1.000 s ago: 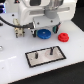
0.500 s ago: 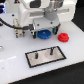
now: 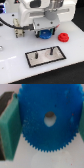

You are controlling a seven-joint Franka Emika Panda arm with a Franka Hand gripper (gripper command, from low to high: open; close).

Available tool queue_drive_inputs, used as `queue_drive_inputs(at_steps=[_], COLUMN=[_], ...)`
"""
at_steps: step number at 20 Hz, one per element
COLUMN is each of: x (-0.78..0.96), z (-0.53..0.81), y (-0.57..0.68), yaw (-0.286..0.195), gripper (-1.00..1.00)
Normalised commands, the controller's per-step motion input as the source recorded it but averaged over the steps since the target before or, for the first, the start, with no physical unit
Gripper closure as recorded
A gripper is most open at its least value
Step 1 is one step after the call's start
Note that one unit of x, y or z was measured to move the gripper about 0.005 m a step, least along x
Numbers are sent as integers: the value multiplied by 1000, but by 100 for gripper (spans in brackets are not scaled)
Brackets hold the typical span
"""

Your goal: Insert the blue gear onto the right peg, followed by the red gear

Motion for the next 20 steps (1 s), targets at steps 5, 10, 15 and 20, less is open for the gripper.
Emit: queue_drive_inputs(at_steps=[5, 10, 15, 20], x=[142, 437, 620, 742], z=[429, 469, 428, 413], y=[5, -51, -106, -54], yaw=[0, 0, 0, 0], gripper=[100, 100, 100, 100])
